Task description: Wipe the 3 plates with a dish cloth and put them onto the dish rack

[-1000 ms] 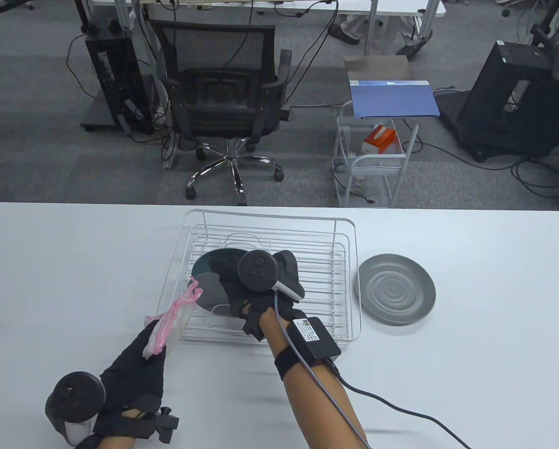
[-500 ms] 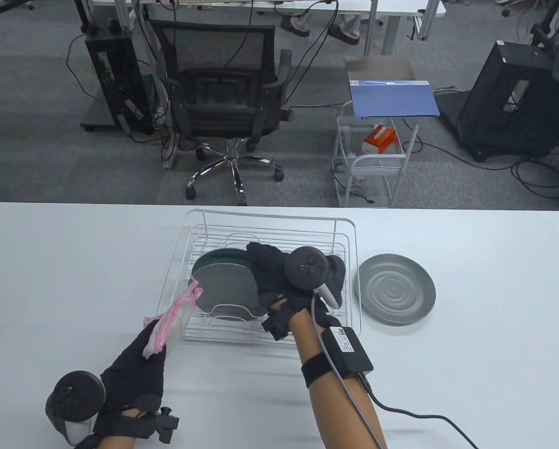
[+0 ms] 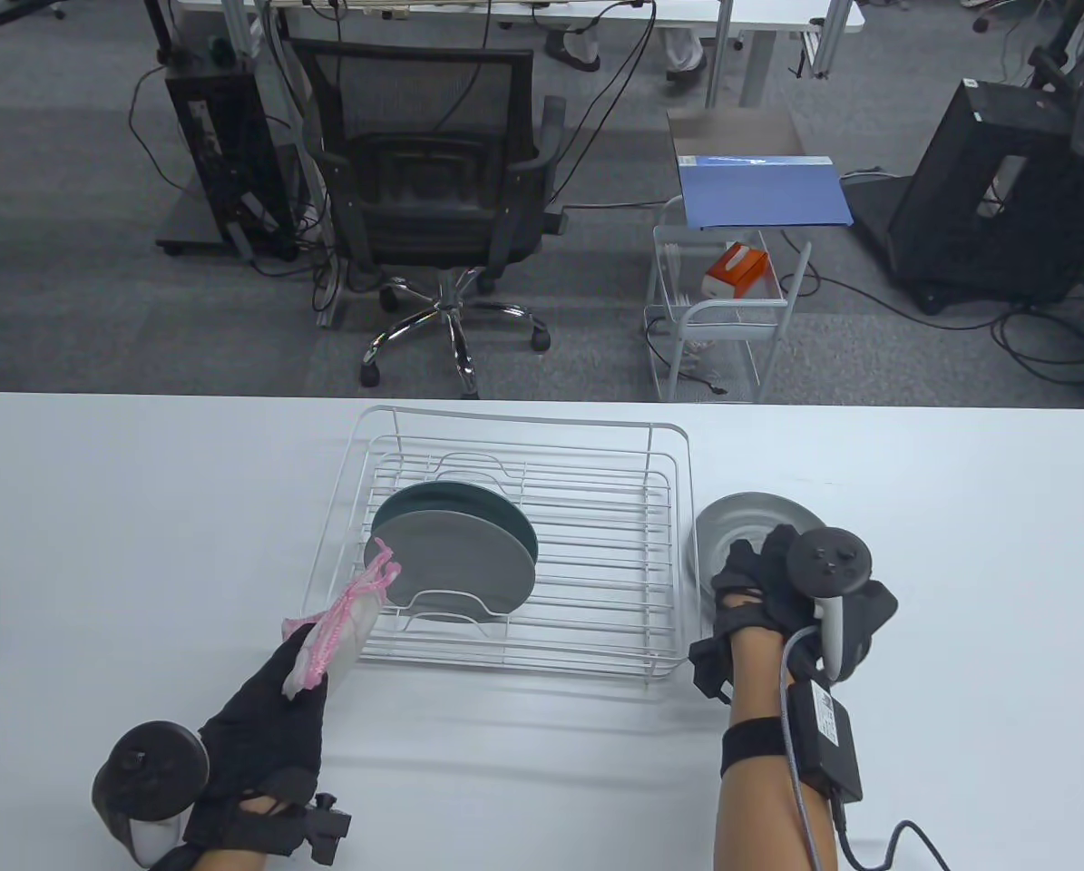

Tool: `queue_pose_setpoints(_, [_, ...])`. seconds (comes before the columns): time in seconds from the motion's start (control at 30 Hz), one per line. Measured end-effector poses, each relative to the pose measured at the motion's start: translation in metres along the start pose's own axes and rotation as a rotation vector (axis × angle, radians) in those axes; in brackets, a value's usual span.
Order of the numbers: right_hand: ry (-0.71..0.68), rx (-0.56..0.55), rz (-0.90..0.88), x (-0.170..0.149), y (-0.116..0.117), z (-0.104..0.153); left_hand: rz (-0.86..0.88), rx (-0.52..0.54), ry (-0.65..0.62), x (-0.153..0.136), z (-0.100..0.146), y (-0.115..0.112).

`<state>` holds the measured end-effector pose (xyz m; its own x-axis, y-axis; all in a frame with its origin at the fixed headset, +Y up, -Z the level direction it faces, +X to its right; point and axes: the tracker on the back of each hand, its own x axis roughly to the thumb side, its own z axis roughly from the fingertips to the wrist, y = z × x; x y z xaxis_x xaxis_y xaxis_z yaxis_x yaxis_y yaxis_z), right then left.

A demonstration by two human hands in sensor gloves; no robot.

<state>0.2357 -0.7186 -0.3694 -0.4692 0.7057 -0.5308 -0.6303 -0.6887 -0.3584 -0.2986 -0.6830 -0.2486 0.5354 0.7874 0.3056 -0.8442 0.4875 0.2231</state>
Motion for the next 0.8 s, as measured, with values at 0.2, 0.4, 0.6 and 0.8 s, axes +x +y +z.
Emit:
queue_pose_setpoints(0.2, [0.209, -0.004, 0.146, -0.044, 0.011, -0.011, -0.012, -0.006, -0.003, 0.0, 0.0, -0.001])
queue_pose_setpoints(0.4, [0.326, -0.039, 0.201, -0.062, 0.023, -0.024, -0.015, 0.004, -0.011, 0.002, 0.001, 0.0])
queue_pose_setpoints(0.6, [0.339, -0.073, 0.281, -0.055, 0.037, -0.036, -0.036, -0.008, -0.021, 0.005, 0.005, -0.004])
queue_pose_setpoints(0.8, [0.405, -0.13, 0.263, -0.054, 0.039, -0.046, -0.054, -0.025, -0.034, 0.008, 0.006, -0.007])
